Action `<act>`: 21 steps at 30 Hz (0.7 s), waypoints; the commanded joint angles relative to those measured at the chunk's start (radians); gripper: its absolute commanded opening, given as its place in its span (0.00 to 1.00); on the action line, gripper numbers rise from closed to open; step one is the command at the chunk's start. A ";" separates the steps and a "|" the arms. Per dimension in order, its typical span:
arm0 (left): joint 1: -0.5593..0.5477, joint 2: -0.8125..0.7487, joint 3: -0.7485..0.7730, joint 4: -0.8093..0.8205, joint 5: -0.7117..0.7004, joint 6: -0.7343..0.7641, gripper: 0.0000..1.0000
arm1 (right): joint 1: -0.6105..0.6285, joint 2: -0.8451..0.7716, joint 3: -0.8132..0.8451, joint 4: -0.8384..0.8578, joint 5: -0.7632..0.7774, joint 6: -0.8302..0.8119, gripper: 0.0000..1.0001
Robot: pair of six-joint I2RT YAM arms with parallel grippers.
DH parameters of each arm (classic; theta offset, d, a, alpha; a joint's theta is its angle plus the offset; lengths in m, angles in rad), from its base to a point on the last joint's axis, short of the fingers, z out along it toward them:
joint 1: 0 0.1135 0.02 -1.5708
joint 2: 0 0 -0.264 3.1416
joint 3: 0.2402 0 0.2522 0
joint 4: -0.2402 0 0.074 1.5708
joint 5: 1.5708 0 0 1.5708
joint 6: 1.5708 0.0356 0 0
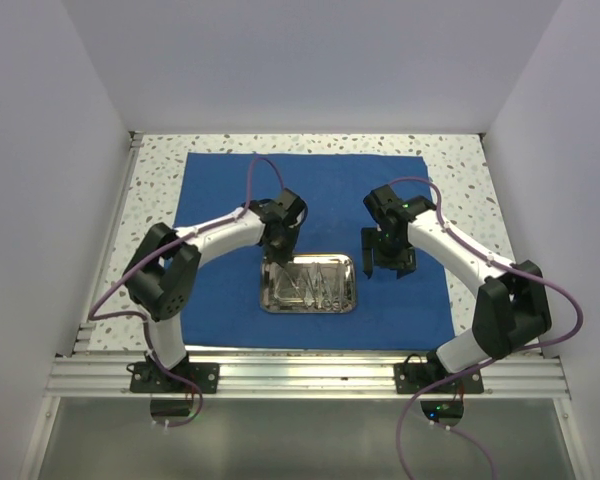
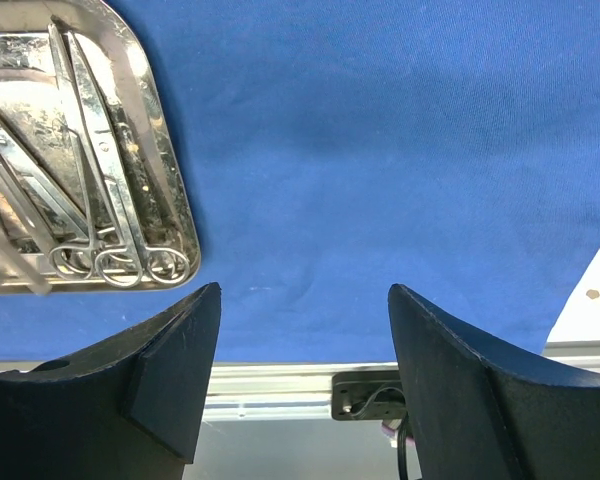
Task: Open and lay out the surgical kit
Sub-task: Pick up the medical item from the container, then place the medical item in the surgical kit.
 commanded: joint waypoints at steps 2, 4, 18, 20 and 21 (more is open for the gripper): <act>0.000 -0.056 0.145 -0.113 -0.007 0.005 0.00 | 0.000 -0.041 0.033 -0.021 0.003 -0.016 0.71; 0.000 -0.062 0.222 -0.175 -0.027 0.010 0.00 | 0.000 -0.044 0.034 -0.021 0.005 -0.016 0.71; 0.328 0.095 0.402 -0.145 -0.252 0.203 0.00 | -0.002 -0.087 0.017 0.078 -0.143 -0.029 0.71; 0.362 0.153 0.417 -0.105 -0.252 0.237 0.00 | 0.000 -0.096 0.004 0.112 -0.200 -0.033 0.71; 0.383 0.174 0.434 -0.063 -0.258 0.249 0.00 | -0.002 -0.098 0.001 0.140 -0.214 -0.037 0.71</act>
